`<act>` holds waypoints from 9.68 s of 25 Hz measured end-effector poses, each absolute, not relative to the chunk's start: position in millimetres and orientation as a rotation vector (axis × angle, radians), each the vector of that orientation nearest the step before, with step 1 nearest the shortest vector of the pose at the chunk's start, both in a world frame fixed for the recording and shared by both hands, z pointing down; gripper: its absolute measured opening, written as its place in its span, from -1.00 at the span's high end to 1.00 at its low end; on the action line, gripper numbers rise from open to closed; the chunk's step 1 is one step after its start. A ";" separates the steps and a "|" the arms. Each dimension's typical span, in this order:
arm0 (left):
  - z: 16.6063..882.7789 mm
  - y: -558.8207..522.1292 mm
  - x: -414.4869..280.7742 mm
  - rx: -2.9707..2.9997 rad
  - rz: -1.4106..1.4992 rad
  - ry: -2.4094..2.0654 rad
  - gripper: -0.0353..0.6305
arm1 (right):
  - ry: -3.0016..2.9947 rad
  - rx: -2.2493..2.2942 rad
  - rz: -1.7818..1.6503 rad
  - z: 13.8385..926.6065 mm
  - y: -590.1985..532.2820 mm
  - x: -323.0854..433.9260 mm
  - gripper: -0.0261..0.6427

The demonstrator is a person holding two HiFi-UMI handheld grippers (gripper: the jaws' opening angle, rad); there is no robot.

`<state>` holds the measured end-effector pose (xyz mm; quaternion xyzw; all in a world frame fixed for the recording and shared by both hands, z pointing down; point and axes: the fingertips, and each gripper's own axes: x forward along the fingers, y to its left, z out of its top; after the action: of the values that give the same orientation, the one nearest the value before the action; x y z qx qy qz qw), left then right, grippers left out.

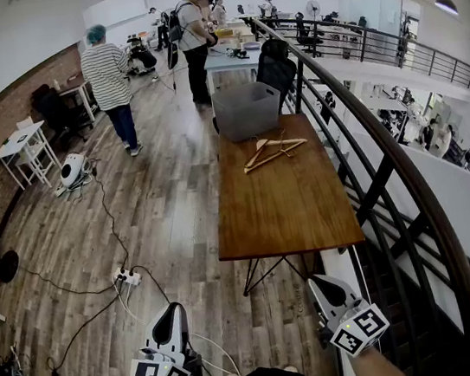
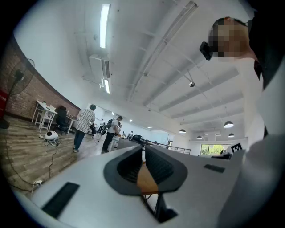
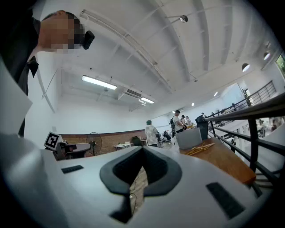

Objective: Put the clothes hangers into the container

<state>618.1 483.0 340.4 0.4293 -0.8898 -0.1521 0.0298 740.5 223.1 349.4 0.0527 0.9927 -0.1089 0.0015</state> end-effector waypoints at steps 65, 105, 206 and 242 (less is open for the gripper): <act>364.4 535.4 506.2 1.326 0.202 -2.702 -0.06 | 3.084 0.423 -0.381 374.7 324.3 564.6 0.29; 376.5 296.1 237.6 1.759 0.237 -2.453 -0.01 | 3.039 -0.394 -0.511 404.0 107.4 402.1 0.46; 452.1 -75.3 -130.1 2.440 0.344 -1.569 0.00 | 3.379 -2.084 -1.019 690.6 -155.1 119.1 0.78; 399.0 -117.7 -125.7 2.585 0.139 -1.585 0.00 | 3.082 -1.318 -0.608 399.3 -194.7 4.6 0.89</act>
<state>-125.7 -117.7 399.0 0.8504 -0.5214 0.0459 0.0532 4.6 -194.7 399.3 -0.3836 0.8967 -0.1769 -0.1322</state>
